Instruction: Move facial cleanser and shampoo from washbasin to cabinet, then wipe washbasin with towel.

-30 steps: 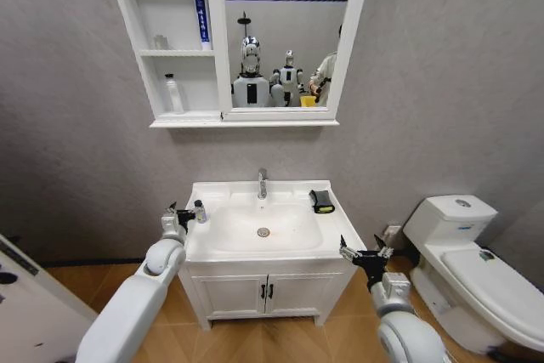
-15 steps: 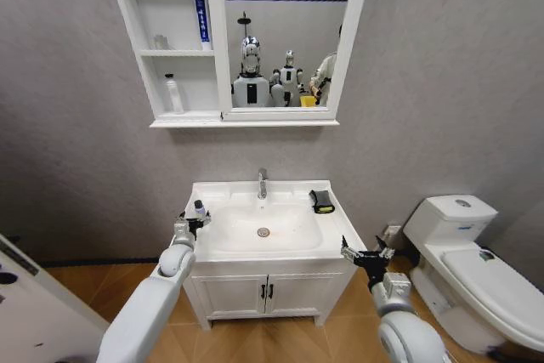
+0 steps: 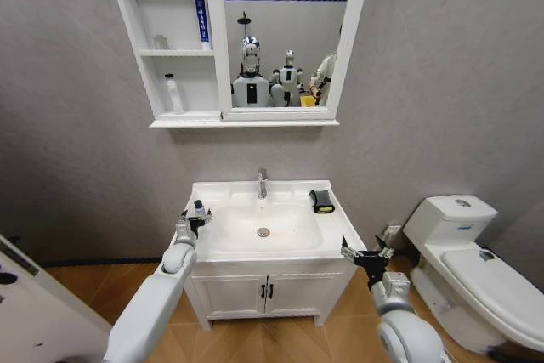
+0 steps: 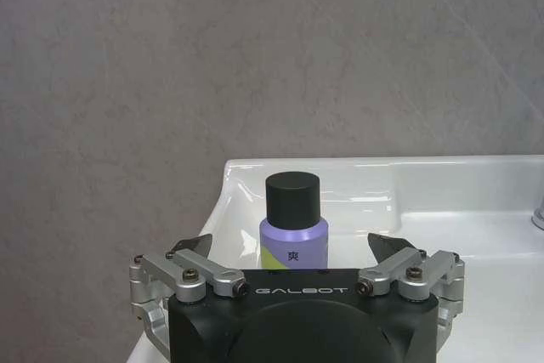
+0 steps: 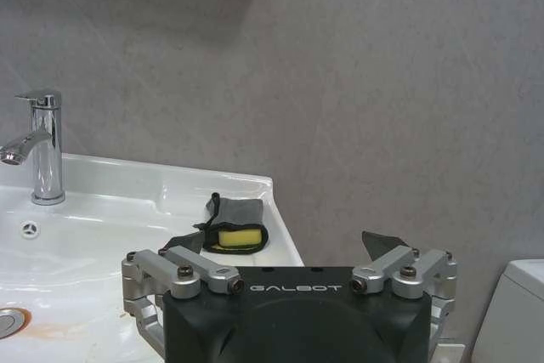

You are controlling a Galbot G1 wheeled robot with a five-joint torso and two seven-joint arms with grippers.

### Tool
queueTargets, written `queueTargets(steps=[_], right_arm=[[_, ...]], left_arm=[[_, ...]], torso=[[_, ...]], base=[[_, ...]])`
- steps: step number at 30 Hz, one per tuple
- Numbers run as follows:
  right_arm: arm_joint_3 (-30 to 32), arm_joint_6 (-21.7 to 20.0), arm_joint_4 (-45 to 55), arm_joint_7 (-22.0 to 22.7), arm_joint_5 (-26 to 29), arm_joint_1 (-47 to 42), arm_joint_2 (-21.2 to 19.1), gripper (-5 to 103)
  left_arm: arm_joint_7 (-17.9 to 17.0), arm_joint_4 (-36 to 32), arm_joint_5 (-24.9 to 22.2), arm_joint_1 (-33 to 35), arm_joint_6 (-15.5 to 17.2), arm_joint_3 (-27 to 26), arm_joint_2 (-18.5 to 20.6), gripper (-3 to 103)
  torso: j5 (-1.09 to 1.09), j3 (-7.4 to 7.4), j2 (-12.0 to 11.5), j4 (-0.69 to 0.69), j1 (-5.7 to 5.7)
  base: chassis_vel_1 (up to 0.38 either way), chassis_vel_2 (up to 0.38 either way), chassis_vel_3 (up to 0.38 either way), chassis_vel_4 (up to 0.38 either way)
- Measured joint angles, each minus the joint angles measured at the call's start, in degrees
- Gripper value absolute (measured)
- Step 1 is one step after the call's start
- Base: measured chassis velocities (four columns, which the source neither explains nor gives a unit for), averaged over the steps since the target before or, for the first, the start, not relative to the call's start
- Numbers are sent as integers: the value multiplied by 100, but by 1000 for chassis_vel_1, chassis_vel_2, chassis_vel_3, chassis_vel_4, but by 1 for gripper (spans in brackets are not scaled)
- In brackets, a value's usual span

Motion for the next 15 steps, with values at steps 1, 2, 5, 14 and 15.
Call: queueTargets(steps=[1,2,5,14,15], right_arm=[[0,1,-3,1,11,-6,-6,100],[2,3,-9,1,16,-7,-13,100],[2,8,-16,13,39,-2,-15,100],[-5,16,-45,28,60,11,3,100],[-4,20,-50,30,64,20,3,100]], left_arm=[[19,30,6,-8,-4,3,-9,100],[60,51,13,-9,-5,7,-13,100],[101,96,32,-13,-5,7,-25,100],[144,260,41,-126,-18,-41,-77,101],[146,276,41,-133,-21,-41,-86,98]], torso=[[0,0,0,0,0],[0,0,0,0,0],[0,0,0,0,0],[0,0,0,0,0],[0,0,0,0,0]], base=[[0,0,0,0],[0,0,0,0],[0,0,0,0],[0,0,0,0],[0,0,0,0]])
